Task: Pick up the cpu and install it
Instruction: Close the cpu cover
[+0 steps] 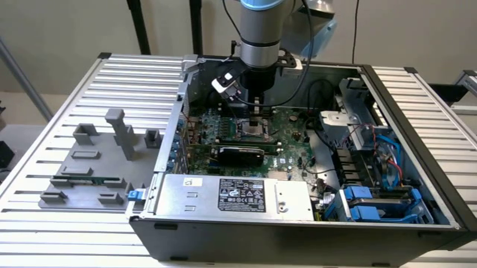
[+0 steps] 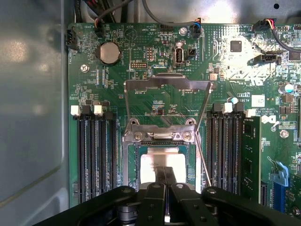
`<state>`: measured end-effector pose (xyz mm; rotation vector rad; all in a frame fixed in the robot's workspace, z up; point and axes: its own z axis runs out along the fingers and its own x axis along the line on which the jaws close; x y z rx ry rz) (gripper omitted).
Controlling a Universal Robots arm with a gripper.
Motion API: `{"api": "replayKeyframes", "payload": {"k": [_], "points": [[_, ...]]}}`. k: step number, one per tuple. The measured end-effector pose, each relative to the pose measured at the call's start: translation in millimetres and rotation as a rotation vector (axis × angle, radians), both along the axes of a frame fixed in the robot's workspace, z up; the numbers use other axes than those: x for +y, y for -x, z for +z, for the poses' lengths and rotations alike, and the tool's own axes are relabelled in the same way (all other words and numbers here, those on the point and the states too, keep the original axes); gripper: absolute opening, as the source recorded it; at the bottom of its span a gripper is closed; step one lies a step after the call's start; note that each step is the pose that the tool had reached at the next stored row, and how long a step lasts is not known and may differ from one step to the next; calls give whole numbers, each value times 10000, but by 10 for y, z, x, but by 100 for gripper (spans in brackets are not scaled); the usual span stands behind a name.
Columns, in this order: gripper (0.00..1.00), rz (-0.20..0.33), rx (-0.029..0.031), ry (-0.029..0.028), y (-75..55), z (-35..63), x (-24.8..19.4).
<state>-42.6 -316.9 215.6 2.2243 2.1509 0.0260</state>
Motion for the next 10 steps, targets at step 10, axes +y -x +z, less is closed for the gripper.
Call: {"api": "replayKeyframes", "payload": {"k": [10], "points": [[11,0,43,-1,-87,45,-11]]}}
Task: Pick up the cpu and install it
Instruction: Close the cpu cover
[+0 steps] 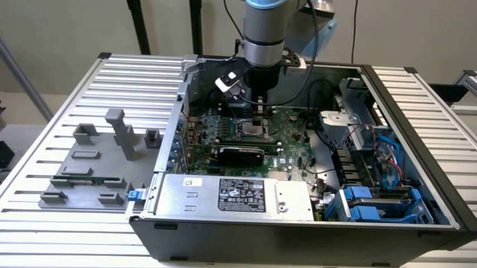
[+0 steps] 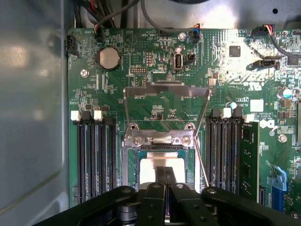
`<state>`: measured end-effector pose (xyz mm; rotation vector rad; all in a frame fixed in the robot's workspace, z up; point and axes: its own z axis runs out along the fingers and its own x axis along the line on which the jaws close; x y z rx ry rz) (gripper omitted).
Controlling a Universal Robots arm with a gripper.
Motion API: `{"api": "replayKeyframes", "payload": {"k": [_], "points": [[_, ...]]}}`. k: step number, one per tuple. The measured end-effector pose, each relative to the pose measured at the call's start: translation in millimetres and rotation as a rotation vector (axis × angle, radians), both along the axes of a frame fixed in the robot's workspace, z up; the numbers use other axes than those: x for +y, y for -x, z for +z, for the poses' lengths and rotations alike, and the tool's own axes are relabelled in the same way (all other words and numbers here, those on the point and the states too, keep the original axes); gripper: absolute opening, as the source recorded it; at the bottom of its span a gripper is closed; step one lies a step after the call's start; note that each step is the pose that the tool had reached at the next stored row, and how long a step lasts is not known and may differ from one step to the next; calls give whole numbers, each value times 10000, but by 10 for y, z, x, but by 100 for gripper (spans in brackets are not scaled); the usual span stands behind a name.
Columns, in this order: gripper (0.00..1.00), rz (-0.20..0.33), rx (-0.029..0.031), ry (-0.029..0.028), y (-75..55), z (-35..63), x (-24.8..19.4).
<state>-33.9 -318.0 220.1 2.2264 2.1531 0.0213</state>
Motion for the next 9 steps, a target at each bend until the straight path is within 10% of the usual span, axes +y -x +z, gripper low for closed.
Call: {"api": "replayKeyframes", "payload": {"k": [9], "points": [[11,0,224,-18,-214,306,-36]]}}
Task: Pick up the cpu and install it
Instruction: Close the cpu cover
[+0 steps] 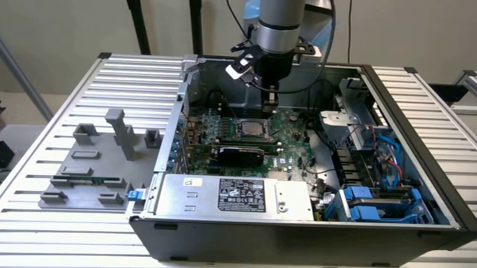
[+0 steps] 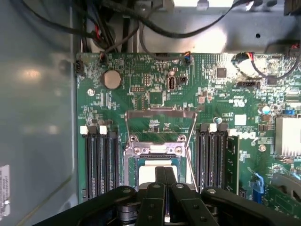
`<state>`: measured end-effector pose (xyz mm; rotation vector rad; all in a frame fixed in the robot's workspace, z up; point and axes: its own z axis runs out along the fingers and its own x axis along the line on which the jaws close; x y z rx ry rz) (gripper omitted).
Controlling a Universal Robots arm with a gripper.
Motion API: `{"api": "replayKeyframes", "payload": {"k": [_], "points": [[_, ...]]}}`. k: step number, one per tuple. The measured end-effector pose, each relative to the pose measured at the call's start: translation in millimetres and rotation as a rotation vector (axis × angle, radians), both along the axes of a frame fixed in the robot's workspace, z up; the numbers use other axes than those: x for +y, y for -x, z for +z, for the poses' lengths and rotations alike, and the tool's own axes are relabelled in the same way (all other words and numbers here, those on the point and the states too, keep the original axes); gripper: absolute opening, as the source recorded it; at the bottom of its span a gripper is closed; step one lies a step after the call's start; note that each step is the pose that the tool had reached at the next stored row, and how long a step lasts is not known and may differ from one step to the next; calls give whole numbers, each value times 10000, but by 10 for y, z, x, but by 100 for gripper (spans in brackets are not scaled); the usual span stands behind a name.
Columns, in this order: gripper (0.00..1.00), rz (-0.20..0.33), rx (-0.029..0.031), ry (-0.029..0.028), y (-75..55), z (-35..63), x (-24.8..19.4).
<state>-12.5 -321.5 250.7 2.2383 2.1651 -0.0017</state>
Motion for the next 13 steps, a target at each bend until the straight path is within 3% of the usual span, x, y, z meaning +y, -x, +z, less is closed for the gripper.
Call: {"api": "replayKeyframes", "payload": {"k": [8,13], "points": [[11,-1,248,-19,-317,206,-24],[11,0,348,-39,-544,235,-29]]}}
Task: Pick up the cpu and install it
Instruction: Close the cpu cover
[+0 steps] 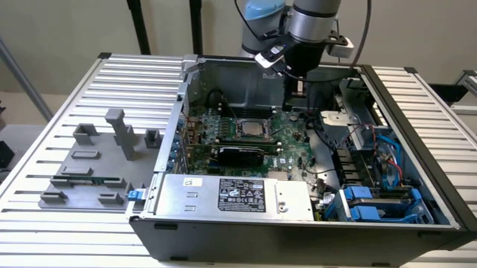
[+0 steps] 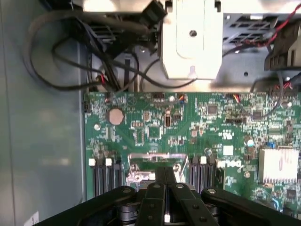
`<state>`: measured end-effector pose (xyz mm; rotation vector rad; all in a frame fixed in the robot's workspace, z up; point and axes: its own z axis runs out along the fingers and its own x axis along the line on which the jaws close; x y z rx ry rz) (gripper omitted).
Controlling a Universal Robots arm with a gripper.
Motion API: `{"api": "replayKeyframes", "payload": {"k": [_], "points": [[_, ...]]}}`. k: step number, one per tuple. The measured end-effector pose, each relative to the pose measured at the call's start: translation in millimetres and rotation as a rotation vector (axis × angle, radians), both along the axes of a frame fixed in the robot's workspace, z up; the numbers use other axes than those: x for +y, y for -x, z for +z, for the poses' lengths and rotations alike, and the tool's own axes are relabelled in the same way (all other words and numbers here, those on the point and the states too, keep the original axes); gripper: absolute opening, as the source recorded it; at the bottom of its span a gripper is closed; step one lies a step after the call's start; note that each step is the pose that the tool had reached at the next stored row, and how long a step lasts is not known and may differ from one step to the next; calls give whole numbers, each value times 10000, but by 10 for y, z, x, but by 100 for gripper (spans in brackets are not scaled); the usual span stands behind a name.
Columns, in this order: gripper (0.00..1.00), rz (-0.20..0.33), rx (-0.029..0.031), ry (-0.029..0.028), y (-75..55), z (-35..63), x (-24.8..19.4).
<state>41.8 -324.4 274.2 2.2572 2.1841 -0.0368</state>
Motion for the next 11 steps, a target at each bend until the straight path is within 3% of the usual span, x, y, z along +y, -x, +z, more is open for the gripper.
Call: {"api": "replayKeyframes", "payload": {"k": [5,11], "points": [[11,0,26,-22,-215,-9,-1],[11,0,27,-26,-281,-115,-3]]}}
